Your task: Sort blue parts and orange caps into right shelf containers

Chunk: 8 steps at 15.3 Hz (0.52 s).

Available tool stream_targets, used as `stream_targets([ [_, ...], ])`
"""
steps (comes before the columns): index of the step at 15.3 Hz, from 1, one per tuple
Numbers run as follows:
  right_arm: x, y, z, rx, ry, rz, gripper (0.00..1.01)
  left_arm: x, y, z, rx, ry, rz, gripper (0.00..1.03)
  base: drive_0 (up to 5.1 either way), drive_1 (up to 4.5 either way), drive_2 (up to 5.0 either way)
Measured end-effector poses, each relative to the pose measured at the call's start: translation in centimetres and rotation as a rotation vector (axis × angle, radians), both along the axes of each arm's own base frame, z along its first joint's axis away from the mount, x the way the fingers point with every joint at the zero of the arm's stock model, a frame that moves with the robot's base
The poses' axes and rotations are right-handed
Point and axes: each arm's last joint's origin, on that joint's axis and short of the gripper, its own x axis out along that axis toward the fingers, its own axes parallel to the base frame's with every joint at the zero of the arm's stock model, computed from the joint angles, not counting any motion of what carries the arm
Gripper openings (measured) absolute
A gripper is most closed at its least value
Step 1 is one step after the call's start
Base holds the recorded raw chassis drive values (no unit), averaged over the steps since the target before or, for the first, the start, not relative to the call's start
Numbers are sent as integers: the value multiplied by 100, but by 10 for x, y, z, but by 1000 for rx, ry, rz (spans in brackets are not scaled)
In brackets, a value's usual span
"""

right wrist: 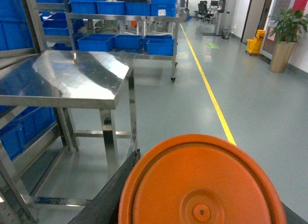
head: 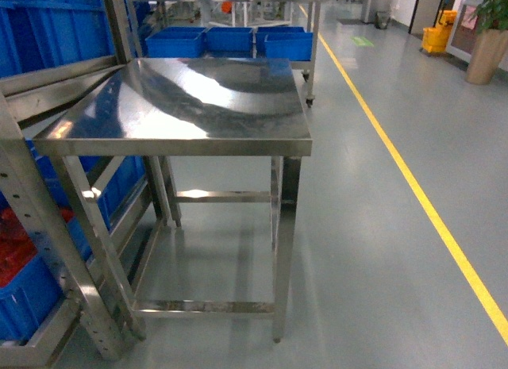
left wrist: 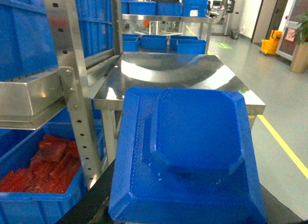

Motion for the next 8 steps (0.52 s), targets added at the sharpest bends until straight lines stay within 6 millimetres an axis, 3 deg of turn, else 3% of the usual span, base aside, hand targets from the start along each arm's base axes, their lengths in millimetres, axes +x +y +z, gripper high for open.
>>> stream_targets([
  [8, 0, 0, 0, 0, 2, 0, 44, 0, 0, 0, 0, 0, 0, 43, 7, 441, -426],
])
